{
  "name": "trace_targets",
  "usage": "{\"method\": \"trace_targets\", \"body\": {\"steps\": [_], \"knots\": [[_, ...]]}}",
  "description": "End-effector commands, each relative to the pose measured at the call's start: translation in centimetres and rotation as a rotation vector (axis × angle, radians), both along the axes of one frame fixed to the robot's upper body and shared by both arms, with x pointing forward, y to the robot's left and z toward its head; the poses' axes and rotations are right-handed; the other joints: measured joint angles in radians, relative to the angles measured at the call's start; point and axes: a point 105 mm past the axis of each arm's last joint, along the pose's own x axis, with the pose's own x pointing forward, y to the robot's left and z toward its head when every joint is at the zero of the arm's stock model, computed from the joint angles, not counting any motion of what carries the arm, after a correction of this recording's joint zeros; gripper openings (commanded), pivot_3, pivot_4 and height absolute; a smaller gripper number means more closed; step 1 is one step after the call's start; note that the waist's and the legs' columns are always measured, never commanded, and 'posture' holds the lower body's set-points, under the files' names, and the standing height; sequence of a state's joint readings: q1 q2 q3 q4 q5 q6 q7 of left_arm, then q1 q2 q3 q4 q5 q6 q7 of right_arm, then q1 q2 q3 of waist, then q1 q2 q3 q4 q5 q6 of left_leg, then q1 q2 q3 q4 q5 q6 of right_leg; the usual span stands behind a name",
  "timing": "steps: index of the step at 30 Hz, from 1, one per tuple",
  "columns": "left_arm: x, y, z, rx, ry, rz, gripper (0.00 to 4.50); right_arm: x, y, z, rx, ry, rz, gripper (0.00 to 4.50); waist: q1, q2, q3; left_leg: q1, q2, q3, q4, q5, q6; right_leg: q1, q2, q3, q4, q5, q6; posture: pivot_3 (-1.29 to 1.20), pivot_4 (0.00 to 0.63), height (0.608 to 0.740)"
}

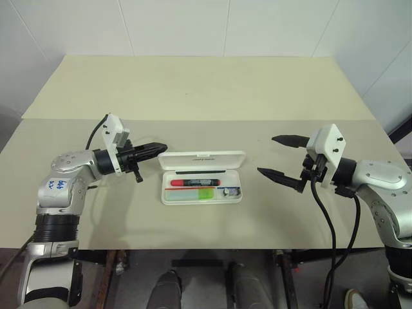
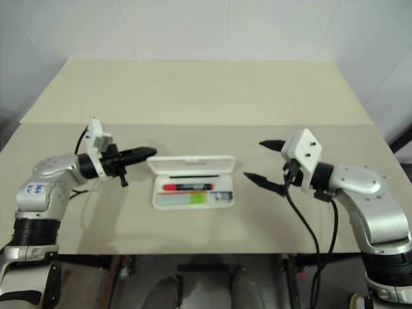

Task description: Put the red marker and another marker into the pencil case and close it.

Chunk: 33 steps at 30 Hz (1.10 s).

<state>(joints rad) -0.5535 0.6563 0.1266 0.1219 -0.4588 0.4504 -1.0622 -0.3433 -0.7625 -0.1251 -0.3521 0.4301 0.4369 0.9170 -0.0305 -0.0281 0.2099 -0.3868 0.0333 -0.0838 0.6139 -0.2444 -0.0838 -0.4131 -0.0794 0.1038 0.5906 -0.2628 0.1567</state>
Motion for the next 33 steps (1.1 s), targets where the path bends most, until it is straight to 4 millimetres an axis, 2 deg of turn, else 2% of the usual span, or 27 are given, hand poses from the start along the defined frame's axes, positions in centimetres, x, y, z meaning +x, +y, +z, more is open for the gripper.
{"method": "trace_targets", "body": {"steps": [1, 5, 8, 17, 23, 28, 33], "knots": [[-1.3, -0.9, 0.4, 0.05, -0.01, -0.108, 0.02, -0.4, 0.5, 0.8, 0.011, -0.047, 0.021, 4.5, 0.0, 0.0, 0.0, 0.0, 0.0, 0.0, 0.0, 0.0, 0.0, 0.0, 0.0, 0.0, 0.0, -0.001, -0.001, 0.0, 0.15, 0.74], [-1.8, -1.1, -0.2, 0.107, 0.006, -0.155, 0.02, -0.4, 0.6, 0.8, 0.015, -0.049, 0.02, 4.5, 0.0, 0.0, 0.0, 0.0, 0.0, 0.0, 0.0, 0.0, 0.0, 0.0, 0.0, 0.0, 0.0, -0.001, -0.002, 0.0, 0.15, 0.74], [-2.4, -1.6, -2.1, 0.201, 0.065, -0.216, 0.02, -0.4, 0.6, 0.8, 0.02, -0.055, 0.015, 4.5, -0.002, 0.0, 0.0, 0.0, 0.0, 0.0, 0.0, 0.0, 0.0, 0.0, 0.0, 0.0, 0.0, -0.001, -0.002, 0.0, 0.15, 0.74], [-3.4, -4.4, -3.9, 0.21, 0.193, -0.32, 0.02, -0.4, 0.7, 0.7, 0.028, -0.063, 0.003, 4.5, -0.001, 0.0, 0.0, 0.0, 0.0, 0.0, 0.0, 0.0, 0.0, 0.0, 0.0, 0.0, 0.0, -0.002, -0.004, 0.0, 0.15, 0.74], [-3.7, -5.5, -5.0, 0.213, 0.241, -0.315, 0.02, -0.6, 1.0, 0.5, 0.033, -0.065, -0.004, 4.5, -0.001, 0.0, 0.0, 0.0, 0.0, 0.0, 0.0, 0.0, 0.0, 0.0, 0.0, 0.0, 0.0, -0.003, -0.005, 0.0, 0.15, 0.74], [-3.8, -5.4, -6.2, 0.303, 0.277, -0.277, 0.02, -0.8, 1.0, 0.4, 0.041, -0.069, -0.017, 4.5, -0.001, 0.0, 0.0, 0.0, 0.0, 0.0, 0.0, 0.0, 0.0, 0.0, 0.0, 0.0, 0.0, -0.003, -0.005, 0.0, 0.15, 0.74], [-2.9, -5.2, -6.9, 0.398, 0.245, -0.205, 0.02, -0.8, 1.3, 0.6, 0.057, -0.079, -0.02, 4.5, 0.0, 0.0, 0.0, 0.001, 0.0, 0.0, 0.0, 0.0, 0.0, 0.0, 0.0, 0.0, 0.0, -0.003, -0.006, 0.0, 0.15, 0.74]]}}
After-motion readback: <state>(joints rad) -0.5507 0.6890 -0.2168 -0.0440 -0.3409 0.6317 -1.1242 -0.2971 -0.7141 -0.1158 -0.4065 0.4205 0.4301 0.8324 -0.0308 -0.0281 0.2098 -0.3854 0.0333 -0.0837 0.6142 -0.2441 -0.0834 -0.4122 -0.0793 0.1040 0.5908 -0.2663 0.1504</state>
